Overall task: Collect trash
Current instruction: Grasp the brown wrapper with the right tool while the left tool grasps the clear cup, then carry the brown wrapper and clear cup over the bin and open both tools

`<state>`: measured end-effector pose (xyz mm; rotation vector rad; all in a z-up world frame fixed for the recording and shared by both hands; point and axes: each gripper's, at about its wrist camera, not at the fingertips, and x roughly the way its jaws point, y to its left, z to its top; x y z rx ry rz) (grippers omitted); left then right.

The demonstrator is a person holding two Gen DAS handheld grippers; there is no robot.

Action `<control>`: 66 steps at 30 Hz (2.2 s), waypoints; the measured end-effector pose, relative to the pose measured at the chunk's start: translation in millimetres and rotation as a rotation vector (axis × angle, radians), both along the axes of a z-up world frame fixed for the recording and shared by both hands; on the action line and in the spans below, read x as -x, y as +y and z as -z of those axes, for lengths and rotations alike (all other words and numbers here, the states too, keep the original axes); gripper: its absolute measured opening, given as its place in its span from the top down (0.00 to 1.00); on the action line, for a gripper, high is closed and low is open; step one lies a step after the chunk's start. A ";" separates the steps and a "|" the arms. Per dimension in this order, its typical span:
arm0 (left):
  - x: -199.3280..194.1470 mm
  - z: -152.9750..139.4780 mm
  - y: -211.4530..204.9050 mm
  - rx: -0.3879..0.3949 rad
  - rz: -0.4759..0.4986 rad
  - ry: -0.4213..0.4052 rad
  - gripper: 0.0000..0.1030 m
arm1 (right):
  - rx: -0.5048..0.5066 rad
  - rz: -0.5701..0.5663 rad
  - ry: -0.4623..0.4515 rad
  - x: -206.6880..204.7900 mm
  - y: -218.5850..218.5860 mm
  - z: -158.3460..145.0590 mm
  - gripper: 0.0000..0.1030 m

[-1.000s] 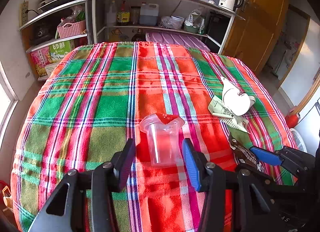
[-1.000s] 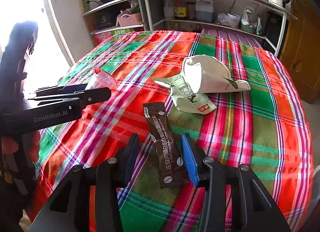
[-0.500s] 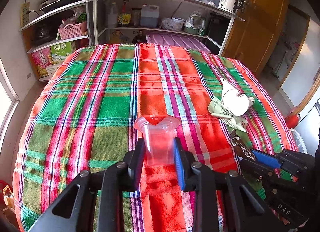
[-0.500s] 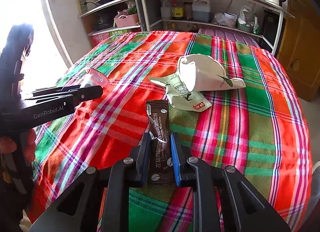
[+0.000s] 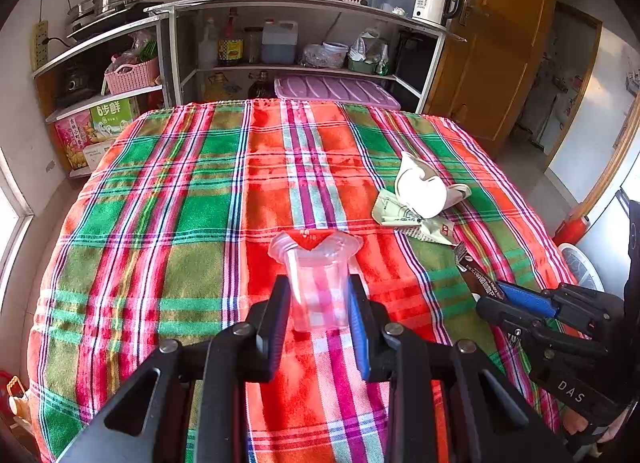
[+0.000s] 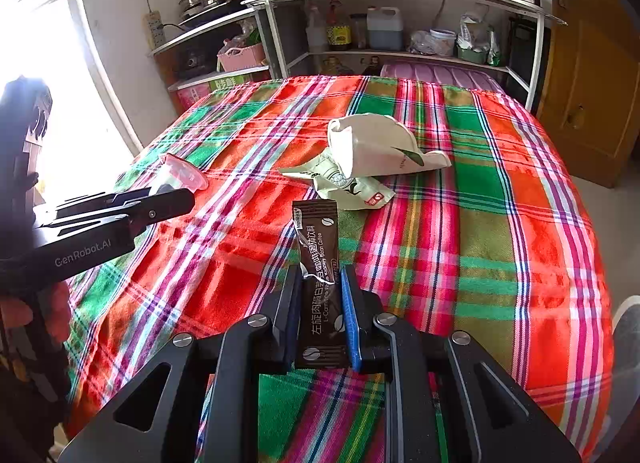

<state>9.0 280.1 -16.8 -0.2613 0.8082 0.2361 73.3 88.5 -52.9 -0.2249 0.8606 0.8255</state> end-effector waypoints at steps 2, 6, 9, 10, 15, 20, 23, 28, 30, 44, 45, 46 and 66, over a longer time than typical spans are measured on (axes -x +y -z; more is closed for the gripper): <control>0.9 -2.4 -5.5 -0.002 0.011 -0.004 0.71 | -0.006 0.009 -0.002 1.0 -4.5 -1.9 0.80; 2.2 -8.0 -18.8 -0.009 0.037 -0.013 0.71 | -0.015 0.030 -0.006 2.8 -14.6 -5.4 0.80; 2.5 -12.4 -32.0 -0.016 0.060 -0.021 0.71 | -0.029 0.052 -0.015 4.5 -26.9 -10.3 0.80; 2.3 -14.1 -36.5 -0.018 0.068 -0.025 0.71 | -0.032 0.062 -0.018 4.7 -31.1 -12.1 0.80; -0.4 -20.2 -57.7 -0.027 0.106 -0.037 0.71 | -0.044 0.108 -0.032 4.9 -54.9 -19.8 0.80; -5.4 -27.1 -80.2 -0.032 0.147 -0.048 0.71 | -0.060 0.156 -0.044 4.6 -81.4 -26.7 0.80; -9.2 -30.0 -95.7 -0.028 0.171 -0.054 0.71 | -0.066 0.194 -0.058 4.6 -99.4 -30.7 0.80; -17.6 -34.4 -124.1 -0.033 0.214 -0.065 0.71 | -0.077 0.255 -0.075 3.3 -131.9 -37.7 0.80; -21.6 -36.8 -136.9 -0.033 0.240 -0.072 0.71 | -0.079 0.280 -0.083 4.2 -144.8 -39.8 0.80; -53.0 -53.2 -243.3 -0.097 0.433 -0.102 0.71 | -0.096 0.487 -0.111 3.7 -250.0 -50.7 0.80; -54.9 -54.1 -250.9 -0.094 0.446 -0.104 0.71 | -0.097 0.498 -0.113 4.3 -256.3 -50.8 0.80; -56.0 -54.9 -259.5 -0.095 0.460 -0.105 0.71 | -0.097 0.513 -0.114 4.5 -264.0 -51.2 0.80; -106.9 -22.1 -374.4 -0.024 0.642 -0.005 0.71 | -0.045 0.717 -0.055 -14.8 -370.7 -25.5 0.80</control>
